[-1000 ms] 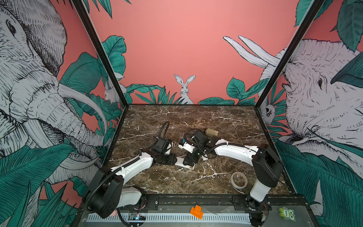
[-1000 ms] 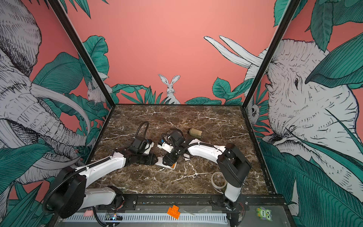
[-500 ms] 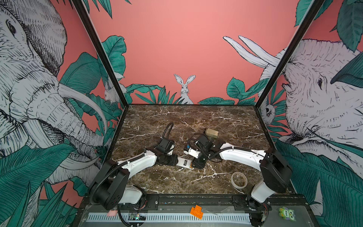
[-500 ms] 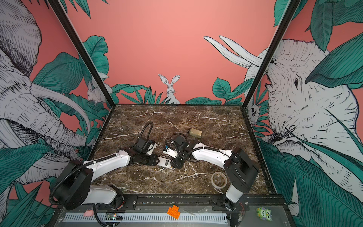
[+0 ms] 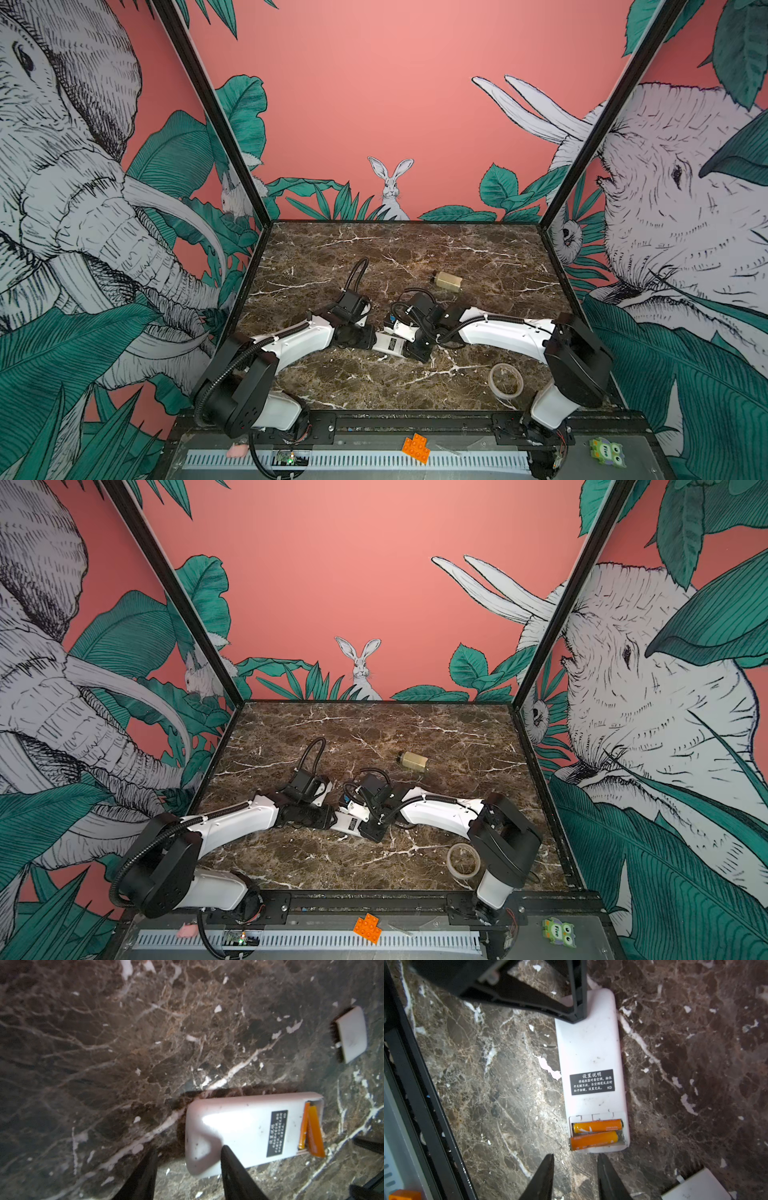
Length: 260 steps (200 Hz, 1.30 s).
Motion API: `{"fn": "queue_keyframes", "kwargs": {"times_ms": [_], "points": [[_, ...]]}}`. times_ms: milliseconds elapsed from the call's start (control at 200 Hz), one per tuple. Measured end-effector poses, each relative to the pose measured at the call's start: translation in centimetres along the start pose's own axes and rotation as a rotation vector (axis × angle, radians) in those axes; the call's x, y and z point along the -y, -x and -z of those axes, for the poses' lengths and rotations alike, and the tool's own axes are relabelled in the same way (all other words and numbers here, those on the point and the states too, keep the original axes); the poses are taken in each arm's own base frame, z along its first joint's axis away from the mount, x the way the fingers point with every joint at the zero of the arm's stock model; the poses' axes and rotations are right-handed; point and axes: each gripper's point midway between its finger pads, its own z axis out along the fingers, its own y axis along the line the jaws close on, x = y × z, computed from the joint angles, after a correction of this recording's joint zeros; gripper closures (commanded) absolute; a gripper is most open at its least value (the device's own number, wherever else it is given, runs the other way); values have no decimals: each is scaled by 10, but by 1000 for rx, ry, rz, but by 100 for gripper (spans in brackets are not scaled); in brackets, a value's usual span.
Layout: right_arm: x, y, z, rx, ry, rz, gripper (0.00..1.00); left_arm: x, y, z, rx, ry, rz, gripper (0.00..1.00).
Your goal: Load the batteries into the remote control
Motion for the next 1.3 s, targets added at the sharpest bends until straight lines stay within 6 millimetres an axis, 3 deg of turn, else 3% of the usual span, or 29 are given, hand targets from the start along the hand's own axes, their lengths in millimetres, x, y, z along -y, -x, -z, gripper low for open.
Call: {"fn": "queue_keyframes", "kwargs": {"times_ms": [1300], "points": [[8,-9,-18,-51,-47,9,83,7,8,-3,21,-36,-4,62]]}}
